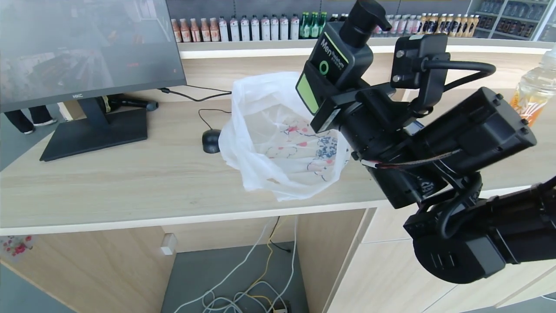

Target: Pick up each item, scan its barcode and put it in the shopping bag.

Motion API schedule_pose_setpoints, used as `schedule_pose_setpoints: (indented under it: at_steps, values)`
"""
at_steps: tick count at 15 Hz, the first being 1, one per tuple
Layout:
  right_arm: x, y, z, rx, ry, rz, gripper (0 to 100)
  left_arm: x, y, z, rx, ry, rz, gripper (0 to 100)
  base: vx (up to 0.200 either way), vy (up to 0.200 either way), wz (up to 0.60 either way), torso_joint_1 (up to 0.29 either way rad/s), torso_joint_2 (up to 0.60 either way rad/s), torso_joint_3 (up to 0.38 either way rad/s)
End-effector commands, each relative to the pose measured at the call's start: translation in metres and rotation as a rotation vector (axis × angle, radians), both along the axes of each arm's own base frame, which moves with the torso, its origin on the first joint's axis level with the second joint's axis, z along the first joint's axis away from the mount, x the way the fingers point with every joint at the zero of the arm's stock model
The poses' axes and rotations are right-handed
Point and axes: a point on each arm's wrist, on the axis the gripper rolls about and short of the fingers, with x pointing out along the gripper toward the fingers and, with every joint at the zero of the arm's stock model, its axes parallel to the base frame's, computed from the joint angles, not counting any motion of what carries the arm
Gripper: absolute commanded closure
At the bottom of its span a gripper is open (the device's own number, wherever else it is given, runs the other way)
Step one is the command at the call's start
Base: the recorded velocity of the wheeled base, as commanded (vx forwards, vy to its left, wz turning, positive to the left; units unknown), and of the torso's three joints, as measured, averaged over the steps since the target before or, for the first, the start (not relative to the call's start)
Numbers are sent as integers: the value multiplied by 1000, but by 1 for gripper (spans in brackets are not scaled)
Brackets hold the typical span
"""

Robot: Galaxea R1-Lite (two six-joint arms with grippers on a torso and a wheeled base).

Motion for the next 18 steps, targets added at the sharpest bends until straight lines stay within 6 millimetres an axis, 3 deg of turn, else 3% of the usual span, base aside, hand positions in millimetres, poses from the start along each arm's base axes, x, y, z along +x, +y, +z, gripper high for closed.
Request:
schedule_pose_setpoints:
  at_steps: [1,6,12,18]
  values:
    - [3,7,11,6,14,17,100,0,0,0,0,-2,1,0,0,0,0,0,0,0]
    - [19,40,46,-59,91,34,100,0,0,0,0,-2,1,0,0,0,0,0,0,0]
    - [30,72,45,-102,163,34,100,0,0,0,0,-2,-1,0,0,0,0,0,0,0]
    - [54,85,47,-124,190,15,100,0,0,0,0,-2,1,0,0,0,0,0,0,0]
